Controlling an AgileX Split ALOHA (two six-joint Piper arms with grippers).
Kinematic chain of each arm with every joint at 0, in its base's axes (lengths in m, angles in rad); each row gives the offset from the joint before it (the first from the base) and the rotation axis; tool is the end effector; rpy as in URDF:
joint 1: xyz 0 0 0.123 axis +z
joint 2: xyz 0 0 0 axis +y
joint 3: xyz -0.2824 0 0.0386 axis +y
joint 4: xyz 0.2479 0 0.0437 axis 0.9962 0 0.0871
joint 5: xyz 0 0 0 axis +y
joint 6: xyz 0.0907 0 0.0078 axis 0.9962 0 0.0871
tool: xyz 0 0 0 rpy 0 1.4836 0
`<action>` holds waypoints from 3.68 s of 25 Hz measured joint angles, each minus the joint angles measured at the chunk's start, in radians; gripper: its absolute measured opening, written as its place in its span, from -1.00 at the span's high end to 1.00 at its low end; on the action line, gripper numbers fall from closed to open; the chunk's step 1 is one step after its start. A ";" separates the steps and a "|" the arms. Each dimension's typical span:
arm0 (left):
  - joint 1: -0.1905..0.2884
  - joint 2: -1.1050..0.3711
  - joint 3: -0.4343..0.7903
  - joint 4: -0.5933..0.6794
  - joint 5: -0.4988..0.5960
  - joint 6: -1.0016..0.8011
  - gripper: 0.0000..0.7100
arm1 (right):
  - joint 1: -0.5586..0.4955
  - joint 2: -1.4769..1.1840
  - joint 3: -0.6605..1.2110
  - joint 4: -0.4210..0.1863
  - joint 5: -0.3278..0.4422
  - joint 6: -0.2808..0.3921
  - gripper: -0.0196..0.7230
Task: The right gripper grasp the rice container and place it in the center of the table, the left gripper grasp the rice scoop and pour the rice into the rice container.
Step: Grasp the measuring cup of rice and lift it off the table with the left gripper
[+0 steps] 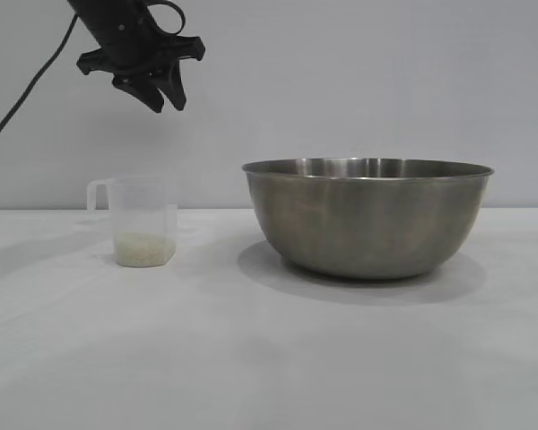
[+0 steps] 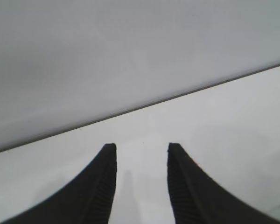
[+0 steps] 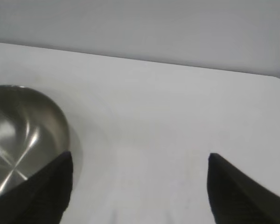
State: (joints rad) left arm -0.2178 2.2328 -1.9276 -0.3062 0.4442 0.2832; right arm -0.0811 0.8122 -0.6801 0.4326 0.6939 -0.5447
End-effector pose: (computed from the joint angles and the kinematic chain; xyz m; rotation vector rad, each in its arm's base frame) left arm 0.5107 -0.1251 0.2349 0.3186 2.1980 -0.2613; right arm 0.1542 0.0120 0.3092 -0.2797 2.2194 0.1529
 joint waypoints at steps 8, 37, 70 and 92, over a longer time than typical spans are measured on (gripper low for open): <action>0.000 0.000 0.000 0.000 0.010 0.000 0.38 | 0.000 -0.253 0.179 -0.047 0.161 0.085 -0.42; 0.000 0.000 0.000 0.002 0.018 0.000 0.38 | 0.000 -0.815 0.190 -0.305 0.455 0.425 -0.30; 0.000 0.000 0.000 0.000 0.018 0.000 0.38 | 0.000 -0.828 0.192 -0.306 0.453 0.426 -0.30; 0.000 -0.301 0.460 -0.050 -0.469 0.025 0.38 | 0.000 -0.828 0.192 -0.306 0.453 0.426 -0.30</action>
State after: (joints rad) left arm -0.2178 1.9323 -1.4674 -0.3561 -0.0244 0.3084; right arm -0.0811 -0.0160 -0.4883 0.1265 1.1473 -0.1190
